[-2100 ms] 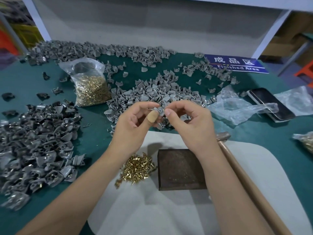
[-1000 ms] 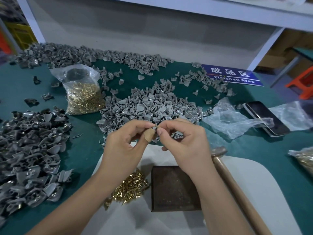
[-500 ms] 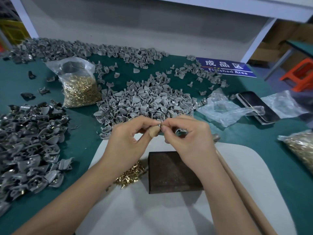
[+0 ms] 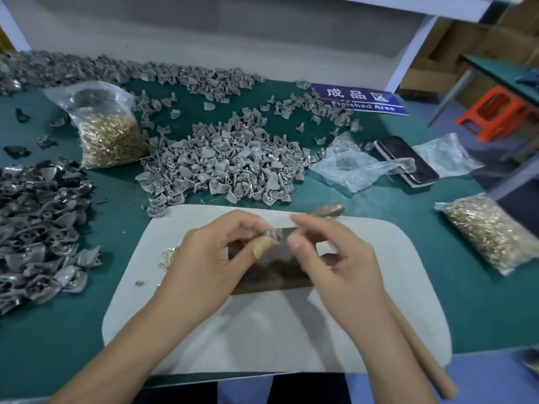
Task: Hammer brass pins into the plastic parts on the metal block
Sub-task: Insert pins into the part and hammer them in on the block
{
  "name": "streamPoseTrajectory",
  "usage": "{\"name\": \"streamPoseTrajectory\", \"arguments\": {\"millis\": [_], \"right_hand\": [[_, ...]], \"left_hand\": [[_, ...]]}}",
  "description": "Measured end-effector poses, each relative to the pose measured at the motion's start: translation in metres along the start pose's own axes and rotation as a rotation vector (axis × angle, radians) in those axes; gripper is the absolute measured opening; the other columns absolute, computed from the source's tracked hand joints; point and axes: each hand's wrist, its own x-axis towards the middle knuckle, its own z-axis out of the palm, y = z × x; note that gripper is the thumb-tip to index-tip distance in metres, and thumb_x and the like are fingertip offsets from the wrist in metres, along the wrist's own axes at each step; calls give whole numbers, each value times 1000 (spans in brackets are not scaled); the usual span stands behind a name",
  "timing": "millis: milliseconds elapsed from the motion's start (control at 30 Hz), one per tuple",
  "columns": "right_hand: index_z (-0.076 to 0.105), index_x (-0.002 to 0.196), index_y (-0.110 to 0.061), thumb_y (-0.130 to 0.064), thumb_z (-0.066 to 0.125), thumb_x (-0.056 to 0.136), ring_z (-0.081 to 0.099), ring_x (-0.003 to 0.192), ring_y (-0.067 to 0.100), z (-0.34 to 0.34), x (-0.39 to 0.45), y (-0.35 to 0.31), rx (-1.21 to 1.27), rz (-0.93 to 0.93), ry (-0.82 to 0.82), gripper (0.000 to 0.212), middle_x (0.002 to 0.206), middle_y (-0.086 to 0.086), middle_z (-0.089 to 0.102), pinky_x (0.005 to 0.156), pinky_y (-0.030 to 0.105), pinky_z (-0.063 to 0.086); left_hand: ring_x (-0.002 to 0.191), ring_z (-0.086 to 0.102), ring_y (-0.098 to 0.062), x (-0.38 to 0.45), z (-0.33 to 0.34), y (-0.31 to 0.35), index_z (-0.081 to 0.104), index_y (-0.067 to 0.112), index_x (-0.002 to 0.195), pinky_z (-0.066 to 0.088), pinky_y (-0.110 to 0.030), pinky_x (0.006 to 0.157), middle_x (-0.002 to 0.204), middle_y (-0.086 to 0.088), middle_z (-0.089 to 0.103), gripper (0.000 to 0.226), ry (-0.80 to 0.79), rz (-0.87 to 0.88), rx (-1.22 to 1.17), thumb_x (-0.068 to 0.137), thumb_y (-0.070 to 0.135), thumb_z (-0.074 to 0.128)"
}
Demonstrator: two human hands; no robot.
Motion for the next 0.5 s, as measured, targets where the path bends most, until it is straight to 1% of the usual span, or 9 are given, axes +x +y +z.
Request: {"name": "streamPoseTrajectory", "arguments": {"millis": [33,100,133,200,267,300,400,433,500], "right_hand": [[75,108,-34,-33,68,95,68,92,15,-9,-3,8,-65,44,82,15,101,-11,73,69,30,56],[72,112,-31,-36,64,98,62,99,17,-34,-5,25,-420,102,226,17,103,-12,70,81,35,49],[70,117,-27,-34,64,97,56,103,23,-44,-6,32,-611,149,216,22,106,-7,68,84,36,42],[66,126,-19,-30,67,95,49,109,31,-54,-8,44,-823,265,36,33,112,6,62,87,38,37],[64,125,-11,-25,66,97,51,105,37,-55,-5,48,-855,262,-94,31,111,11,59,86,44,41],[63,124,-9,-23,61,100,53,101,40,-55,-3,45,-887,258,-123,28,111,12,56,81,45,43],[58,119,-19,-36,39,105,58,87,41,-62,2,34,-1006,258,-117,29,112,7,50,66,45,44],[56,112,-28,-41,33,104,59,85,35,-68,1,30,-952,236,-105,27,109,1,52,64,43,43],[50,100,-42,-46,29,104,59,75,17,-77,-2,18,-687,189,-89,22,90,-9,58,59,39,42]], "left_hand": [[89,70,-5,-2,0,-2,67,39,98,51,-19,76,92,18,74,16,-12,-15,61,88,30,75],[86,64,-7,-5,-1,-4,69,40,95,45,-19,71,91,18,70,17,-32,-16,193,88,28,77],[87,62,-8,-5,-2,-4,70,40,92,42,-18,70,92,16,67,16,-41,-13,230,87,26,78],[92,59,-8,-4,-5,0,73,39,88,42,-21,74,93,15,65,10,-56,-25,274,85,30,77],[93,56,-7,-2,-10,4,74,39,86,45,-26,77,91,20,64,4,-61,-1,383,84,42,74],[92,54,-6,-2,-12,7,75,40,86,45,-26,76,90,22,64,9,-62,25,455,83,48,71],[86,45,-3,-4,-15,12,75,38,88,39,-19,68,88,24,63,15,-53,84,598,85,50,67],[87,45,-4,-5,-14,14,75,37,89,39,-21,67,88,23,63,13,-49,77,608,86,48,68],[88,47,-7,-7,-12,16,75,36,91,41,-27,67,90,21,63,12,-29,65,630,88,45,68]]}}
